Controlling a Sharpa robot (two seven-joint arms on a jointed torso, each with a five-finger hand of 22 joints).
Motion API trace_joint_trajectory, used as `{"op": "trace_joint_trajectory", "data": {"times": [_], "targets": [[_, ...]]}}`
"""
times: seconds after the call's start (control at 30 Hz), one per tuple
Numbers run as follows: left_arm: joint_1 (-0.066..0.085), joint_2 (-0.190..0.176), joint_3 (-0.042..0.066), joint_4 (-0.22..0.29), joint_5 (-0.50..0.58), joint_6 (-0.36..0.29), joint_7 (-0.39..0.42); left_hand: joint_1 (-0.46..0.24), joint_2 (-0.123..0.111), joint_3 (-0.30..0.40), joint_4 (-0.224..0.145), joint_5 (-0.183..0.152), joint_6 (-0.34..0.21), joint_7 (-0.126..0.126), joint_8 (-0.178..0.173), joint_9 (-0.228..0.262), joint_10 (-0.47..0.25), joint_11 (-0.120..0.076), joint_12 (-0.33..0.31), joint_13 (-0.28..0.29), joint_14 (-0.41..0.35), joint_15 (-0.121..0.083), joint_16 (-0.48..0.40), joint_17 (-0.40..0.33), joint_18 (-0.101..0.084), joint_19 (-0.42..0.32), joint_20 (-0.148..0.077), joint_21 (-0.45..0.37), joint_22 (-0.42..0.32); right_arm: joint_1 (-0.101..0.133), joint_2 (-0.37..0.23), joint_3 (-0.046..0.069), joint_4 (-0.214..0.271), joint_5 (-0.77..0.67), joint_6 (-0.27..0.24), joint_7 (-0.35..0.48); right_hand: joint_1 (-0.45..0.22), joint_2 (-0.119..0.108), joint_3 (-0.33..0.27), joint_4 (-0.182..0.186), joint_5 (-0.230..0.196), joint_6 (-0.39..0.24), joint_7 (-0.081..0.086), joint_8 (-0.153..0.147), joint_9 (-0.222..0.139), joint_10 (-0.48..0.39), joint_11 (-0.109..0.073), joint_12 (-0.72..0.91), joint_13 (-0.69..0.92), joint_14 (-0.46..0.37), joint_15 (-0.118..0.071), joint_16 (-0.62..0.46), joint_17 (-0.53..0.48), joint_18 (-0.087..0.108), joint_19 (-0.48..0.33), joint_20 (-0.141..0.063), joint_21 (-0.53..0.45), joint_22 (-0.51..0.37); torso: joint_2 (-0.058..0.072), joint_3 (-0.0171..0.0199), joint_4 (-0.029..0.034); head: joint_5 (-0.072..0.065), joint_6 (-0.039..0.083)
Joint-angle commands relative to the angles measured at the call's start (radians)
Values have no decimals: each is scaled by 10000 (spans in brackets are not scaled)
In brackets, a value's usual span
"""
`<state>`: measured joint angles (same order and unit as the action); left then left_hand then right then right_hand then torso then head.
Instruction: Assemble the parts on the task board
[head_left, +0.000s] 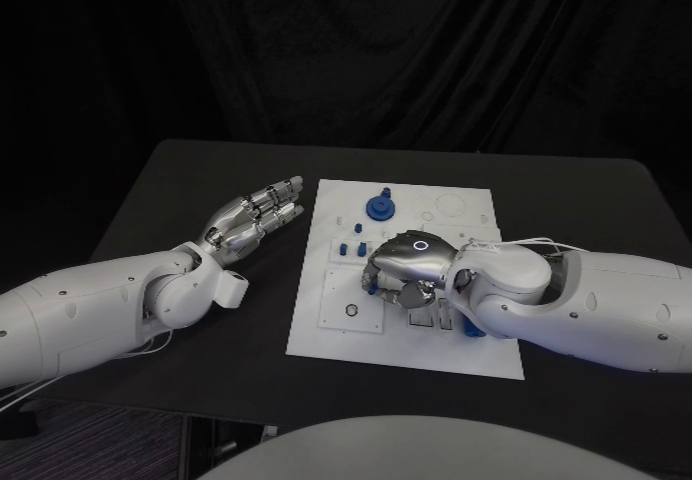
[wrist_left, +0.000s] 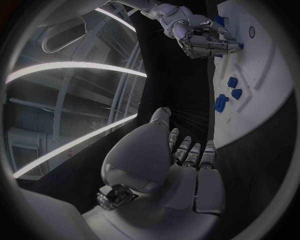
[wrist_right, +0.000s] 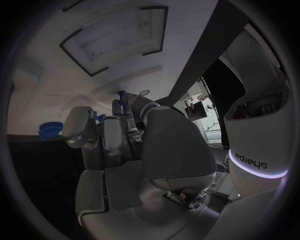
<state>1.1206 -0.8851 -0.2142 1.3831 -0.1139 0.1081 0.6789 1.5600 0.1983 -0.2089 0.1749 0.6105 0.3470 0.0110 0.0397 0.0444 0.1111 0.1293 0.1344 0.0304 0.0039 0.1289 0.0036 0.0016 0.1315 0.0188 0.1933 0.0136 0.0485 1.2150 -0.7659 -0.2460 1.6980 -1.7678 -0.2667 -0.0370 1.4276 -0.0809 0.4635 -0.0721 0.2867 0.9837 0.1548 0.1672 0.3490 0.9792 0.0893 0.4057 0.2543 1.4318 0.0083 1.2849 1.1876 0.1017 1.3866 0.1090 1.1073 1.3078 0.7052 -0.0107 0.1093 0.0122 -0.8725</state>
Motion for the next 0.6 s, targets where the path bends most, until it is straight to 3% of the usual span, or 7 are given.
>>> {"op": "trace_joint_trajectory", "data": {"times": [0.03, 0.37, 0.47, 0.5, 0.53, 0.57, 0.6], "targets": [[-13, 10, 11, 12, -6, 150, 588, 16, 78, 34, -54, -5, 61, 9, 60, 14, -15, 28, 8, -6, -5, 85, -19, -1, 31, -8, 75, -4, 17, -50, -6, -15, -15, -74, 151, -158, 105, 19, 17, -67, 40, -27, 0, -61, -14, 29, 14, 37, -16, -47, 3, -57, -8, -49, -79, 15, -48, 1360, -3, 1, 4, 1, -1], [-21, 26, 11, -11, -6, 172, 543, 19, 80, 39, -61, -4, 53, 18, 58, 13, -18, 30, 7, -7, 2, 98, -15, 2, 29, -5, 84, -2, 20, -54, 10, -15, -23, -74, 158, -123, 101, 5, 23, -73, 63, -75, 30, -128, -35, -35, 46, -14, -32, -77, 22, -91, -45, -45, -109, 23, -80, 1352, -3, 10, -10, 16, -1], [-23, 27, 11, -15, -6, 171, 536, 19, 80, 39, -61, -4, 53, 18, 58, 13, -18, 30, 7, -7, 2, 98, -15, 2, 29, -5, 84, -2, 20, -54, 18, -15, -36, -74, 206, -105, -11, -30, 26, -1, -76, -469, 97, -408, -157, -300, 118, -185, -96, -116, 96, -136, -101, -39, -161, 61, -149, 1330, -6, 8, -11, 23, -1], [-23, 28, 11, -18, -6, 170, 536, 19, 80, 39, -61, -4, 53, 18, 58, 13, -18, 30, 7, -7, 2, 98, -15, 2, 29, -5, 84, -2, 20, -54, 20, -15, -40, -74, 223, -96, -140, -104, 29, 86, -247, -992, 6, -740, -318, -627, 186, -400, -188, -166, 170, -192, -173, -27, -216, 110, -233, 1304, -6, 7, -10, 20, -1], [-24, 28, 11, -21, -6, 169, 535, 19, 80, 39, -61, -4, 53, 18, 58, 13, -18, 30, 7, -7, 2, 98, -15, 2, 29, -5, 84, -2, 20, -54, 22, -15, -43, -74, 232, -88, -181, -134, 27, 118, -284, -1138, -61, -834, -370, -726, 228, -469, -221, -180, 190, -201, -186, -27, -237, 141, -263, 1296, -7, 6, -9, 18, -1], [-24, 28, 11, -23, -6, 168, 534, 19, 80, 39, -61, -4, 53, 18, 58, 13, -18, 30, 7, -7, 2, 98, -15, 2, 29, -5, 84, -2, 20, -54, 23, -15, -46, -74, 238, -82, -303, -198, -19, 205, -380, -1553, -230, -1053, -492, -1032, 313, -657, -304, -229, 284, -259, -259, -9, -298, 182, -377, 1263, -7, 5, -9, 19, -1], [-25, 28, 11, -26, -6, 168, 534, 19, 80, 39, -61, -4, 53, 18, 58, 13, -18, 30, 7, -7, 2, 98, -15, 2, 29, -5, 84, -2, 20, -54, 24, -15, -49, -74, 243, -77, -340, -239, -50, 236, -436, -1669, -271, -1063, -540, -1136, 350, -723, -337, -256, 288, -284, -293, -11, -319, 223, -409, 1253, -7, 3, -7, 18, -1]]}}
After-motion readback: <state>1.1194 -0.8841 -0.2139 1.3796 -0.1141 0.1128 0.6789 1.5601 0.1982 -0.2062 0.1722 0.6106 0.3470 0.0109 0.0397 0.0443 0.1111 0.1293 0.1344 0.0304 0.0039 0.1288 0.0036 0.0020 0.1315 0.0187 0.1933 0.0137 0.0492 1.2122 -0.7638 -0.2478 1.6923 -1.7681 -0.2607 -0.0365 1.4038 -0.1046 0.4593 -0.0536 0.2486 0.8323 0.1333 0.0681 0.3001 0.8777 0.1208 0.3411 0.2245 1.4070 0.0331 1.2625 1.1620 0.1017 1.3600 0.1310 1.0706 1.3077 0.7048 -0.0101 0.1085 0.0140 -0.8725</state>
